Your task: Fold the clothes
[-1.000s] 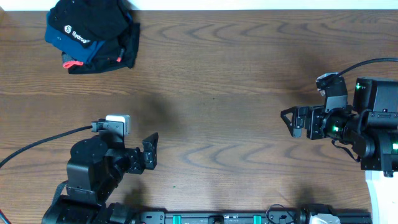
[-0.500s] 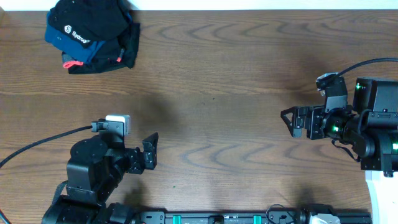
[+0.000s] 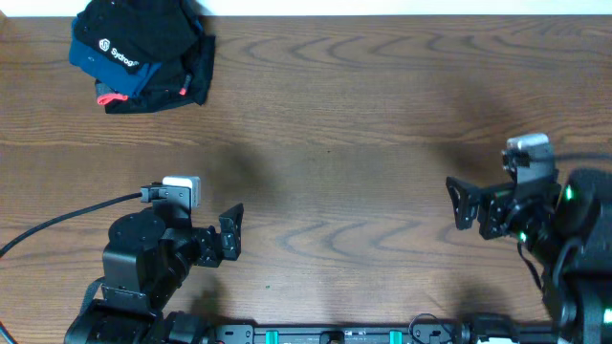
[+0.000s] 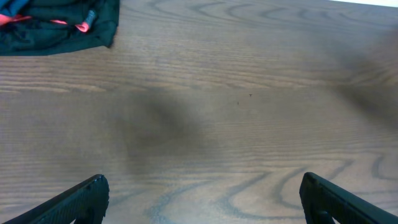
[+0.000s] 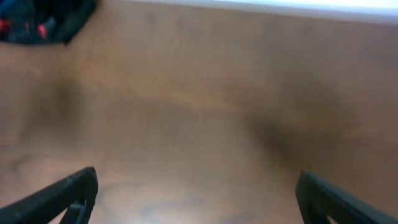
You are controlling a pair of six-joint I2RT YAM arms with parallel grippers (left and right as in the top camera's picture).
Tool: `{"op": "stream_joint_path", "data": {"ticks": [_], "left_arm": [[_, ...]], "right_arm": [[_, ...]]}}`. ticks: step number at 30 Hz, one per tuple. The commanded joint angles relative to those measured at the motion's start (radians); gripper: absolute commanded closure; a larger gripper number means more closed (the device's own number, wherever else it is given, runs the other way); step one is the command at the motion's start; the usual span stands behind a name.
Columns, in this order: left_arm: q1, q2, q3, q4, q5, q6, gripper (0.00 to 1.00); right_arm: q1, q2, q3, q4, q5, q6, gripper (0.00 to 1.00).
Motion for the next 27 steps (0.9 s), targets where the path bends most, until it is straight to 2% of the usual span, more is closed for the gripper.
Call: {"op": "stream_joint_path", "data": {"ticks": [1,14,23,27], "left_arm": [[-0.003,0.001,0.003,0.003,0.010,-0.010,0.02],[-0.003,0.001,0.003,0.004,0.010,-0.010,0.02],[-0.003,0.001,0.003,0.003,0.010,-0.010,0.02],[-0.003,0.001,0.003,0.004,0.010,-0.010,0.02]], "right_arm": [[-0.010,-0.108,-0.123,0.087,0.006,-0.029,0.01],[-0.007,-0.481,-0.634,0.584,0.006,-0.028,0.01],[0.015,-0.611,-0.887,0.899,0.031,-0.022,0.01],[0.032,-0.649,-0.959,0.987,0.122,0.058,0.01]]}}
